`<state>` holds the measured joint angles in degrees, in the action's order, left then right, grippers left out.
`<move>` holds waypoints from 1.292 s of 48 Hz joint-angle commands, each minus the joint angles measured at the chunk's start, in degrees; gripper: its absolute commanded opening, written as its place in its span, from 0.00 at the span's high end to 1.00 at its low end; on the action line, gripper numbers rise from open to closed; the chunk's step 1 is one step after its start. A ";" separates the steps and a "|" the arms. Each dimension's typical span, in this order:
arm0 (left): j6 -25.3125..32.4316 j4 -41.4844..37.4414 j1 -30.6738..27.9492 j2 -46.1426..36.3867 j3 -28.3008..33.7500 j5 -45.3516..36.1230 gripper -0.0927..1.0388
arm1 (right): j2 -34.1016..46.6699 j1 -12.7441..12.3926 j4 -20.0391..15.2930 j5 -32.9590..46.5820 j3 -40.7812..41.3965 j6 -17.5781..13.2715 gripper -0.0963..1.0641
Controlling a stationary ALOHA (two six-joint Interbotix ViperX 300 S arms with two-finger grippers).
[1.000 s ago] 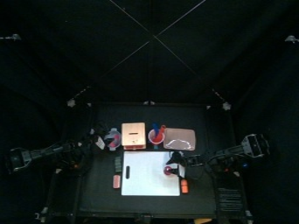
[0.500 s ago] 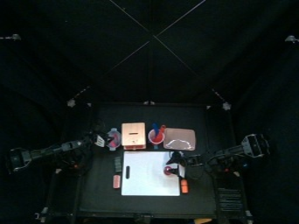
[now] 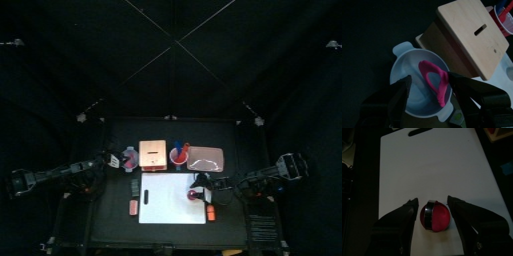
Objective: Get the cutter from the drawer then cut the dough then place the extra dough in the bowl
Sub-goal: Place the extra dough in the bowl
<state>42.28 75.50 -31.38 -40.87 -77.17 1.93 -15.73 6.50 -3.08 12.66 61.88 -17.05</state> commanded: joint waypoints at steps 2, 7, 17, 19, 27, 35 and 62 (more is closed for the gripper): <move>0.18 0.09 -0.18 -0.97 2.64 -0.09 0.10 | -0.62 -0.18 0.00 0.26 -1.14 -0.09 0.18; 0.09 0.09 -0.18 -1.58 3.16 -0.18 0.10 | -0.62 -0.18 0.00 0.26 -1.23 -0.09 0.18; 0.09 0.26 -0.09 -1.85 2.37 -0.26 0.10 | 0.00 -0.26 -0.09 0.26 -1.23 -0.09 0.18; 0.09 0.26 -0.09 -1.93 2.29 -0.18 0.10 | 0.26 -0.26 -0.09 0.26 -1.23 -0.09 0.18; 0.09 0.26 -0.18 -1.93 2.11 -0.18 0.10 | 0.70 -0.18 0.00 0.26 -1.67 -0.09 0.18; 0.09 0.26 -0.09 -1.93 2.02 -0.26 0.10 | 0.70 -0.09 0.00 0.26 -1.76 -0.09 0.18; 0.79 -7.03 1.14 -1.93 2.72 -0.09 0.10 | 0.53 -0.18 0.35 0.26 -2.46 0.26 0.18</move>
<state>42.98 71.02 -31.03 -42.89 -75.94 1.58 -14.33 6.42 -2.99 12.66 60.82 -17.05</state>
